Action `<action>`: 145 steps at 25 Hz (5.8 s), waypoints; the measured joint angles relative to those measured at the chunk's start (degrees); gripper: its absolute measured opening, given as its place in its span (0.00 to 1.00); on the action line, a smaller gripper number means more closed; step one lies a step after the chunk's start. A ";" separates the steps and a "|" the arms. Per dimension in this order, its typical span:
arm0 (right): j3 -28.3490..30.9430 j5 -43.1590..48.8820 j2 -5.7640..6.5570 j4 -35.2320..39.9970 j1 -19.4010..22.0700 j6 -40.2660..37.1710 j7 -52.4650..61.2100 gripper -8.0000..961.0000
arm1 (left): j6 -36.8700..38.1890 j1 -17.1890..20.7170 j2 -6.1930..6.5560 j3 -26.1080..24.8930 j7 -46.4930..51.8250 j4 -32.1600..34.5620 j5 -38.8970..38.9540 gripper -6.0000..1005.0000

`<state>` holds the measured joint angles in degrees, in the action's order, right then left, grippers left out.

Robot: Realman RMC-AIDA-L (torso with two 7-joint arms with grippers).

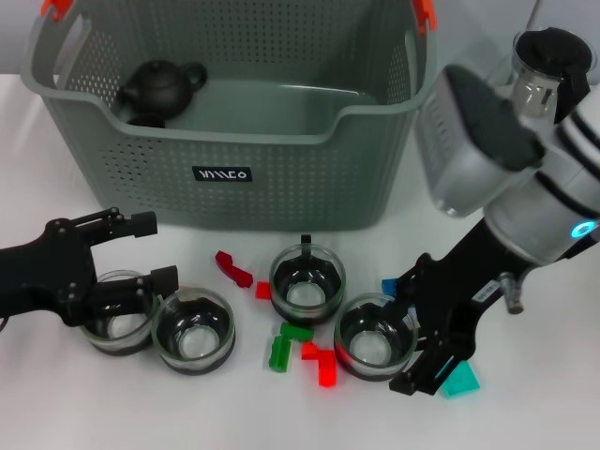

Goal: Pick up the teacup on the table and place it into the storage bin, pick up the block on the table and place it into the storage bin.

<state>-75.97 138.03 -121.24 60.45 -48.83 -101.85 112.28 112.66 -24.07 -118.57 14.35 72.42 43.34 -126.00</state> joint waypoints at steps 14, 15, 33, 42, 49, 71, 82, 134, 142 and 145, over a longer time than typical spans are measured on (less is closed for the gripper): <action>-14.78 -1.53 -0.30 -1.45 0.74 9.86 3.73 0.95 | -1.33 0.21 0.00 -0.73 -0.17 -0.46 0.41 0.84; -15.35 -1.43 -0.27 -1.76 0.75 10.47 3.87 0.95 | -1.35 0.20 0.00 -0.73 -0.20 -0.46 0.41 0.84; -21.02 -0.27 -0.20 -2.23 1.34 14.53 5.66 0.74 | -2.02 0.43 -0.27 -0.61 -0.28 -0.54 0.40 0.84; -22.14 1.13 -0.23 -2.34 1.42 16.00 6.90 0.57 | -2.01 0.43 -0.26 -0.74 -0.30 -0.74 0.40 0.84; -21.89 0.65 -0.23 -1.27 1.38 15.77 7.07 0.40 | -3.06 0.21 -0.26 -0.49 -0.28 -1.49 0.25 0.84; 2.56 -14.35 1.03 12.08 6.99 -0.77 -1.93 0.06 | -3.47 0.15 -0.08 -0.78 -0.42 -1.77 0.38 0.84; 22.19 -35.30 0.96 17.95 11.80 2.32 -0.80 0.06 | -4.95 -0.01 -0.12 -0.82 -0.02 -2.08 1.63 0.84; -5.67 2.50 -0.09 -37.43 -29.61 60.69 22.47 0.06 | -8.15 -0.47 -0.52 -0.52 -0.01 -5.75 3.48 0.84; -5.77 2.17 0.03 -37.56 -29.56 60.05 22.38 0.06 | -9.09 -0.53 -0.54 -0.47 -0.24 -6.30 3.19 0.84; -5.77 2.18 0.15 -37.69 -29.48 59.92 22.54 0.06 | -9.46 -0.53 -0.53 -0.37 -0.30 -6.52 3.15 0.84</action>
<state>-81.74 140.21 -121.09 22.76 -78.31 -41.93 134.83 103.20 -24.60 -119.10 13.98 72.12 36.82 -122.85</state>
